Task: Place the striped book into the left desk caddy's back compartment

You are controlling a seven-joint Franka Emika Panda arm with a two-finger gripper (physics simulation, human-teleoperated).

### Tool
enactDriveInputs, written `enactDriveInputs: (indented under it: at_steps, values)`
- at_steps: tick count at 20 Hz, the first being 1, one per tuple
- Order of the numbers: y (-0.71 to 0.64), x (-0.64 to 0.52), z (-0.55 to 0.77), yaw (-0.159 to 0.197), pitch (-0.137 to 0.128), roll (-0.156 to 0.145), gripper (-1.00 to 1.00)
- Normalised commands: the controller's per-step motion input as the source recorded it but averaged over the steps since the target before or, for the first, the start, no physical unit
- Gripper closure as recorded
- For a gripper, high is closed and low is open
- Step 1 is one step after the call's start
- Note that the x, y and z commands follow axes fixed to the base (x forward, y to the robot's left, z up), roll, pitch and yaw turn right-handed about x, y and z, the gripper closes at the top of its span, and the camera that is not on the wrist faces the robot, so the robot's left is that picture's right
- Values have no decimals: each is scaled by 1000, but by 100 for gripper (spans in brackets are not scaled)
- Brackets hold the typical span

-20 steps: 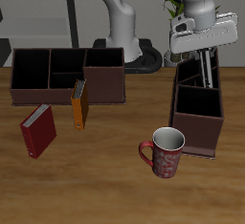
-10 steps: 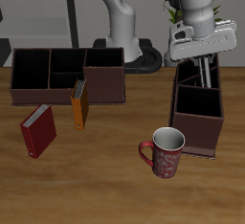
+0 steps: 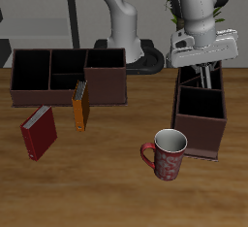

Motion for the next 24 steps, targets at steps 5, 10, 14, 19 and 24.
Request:
enactDriveInputs:
  at_steps: [5, 10, 14, 19, 24]
  values:
    - [31, 48, -280, -8, 44, 6, 100]
    - [34, 62, -237, -28, 38, 16, 100]
    - [101, 42, -369, -15, 79, 17, 100]
    - [57, 14, -182, -12, 59, 30, -100]
    - [-68, 43, 17, -14, 11, -5, -100]
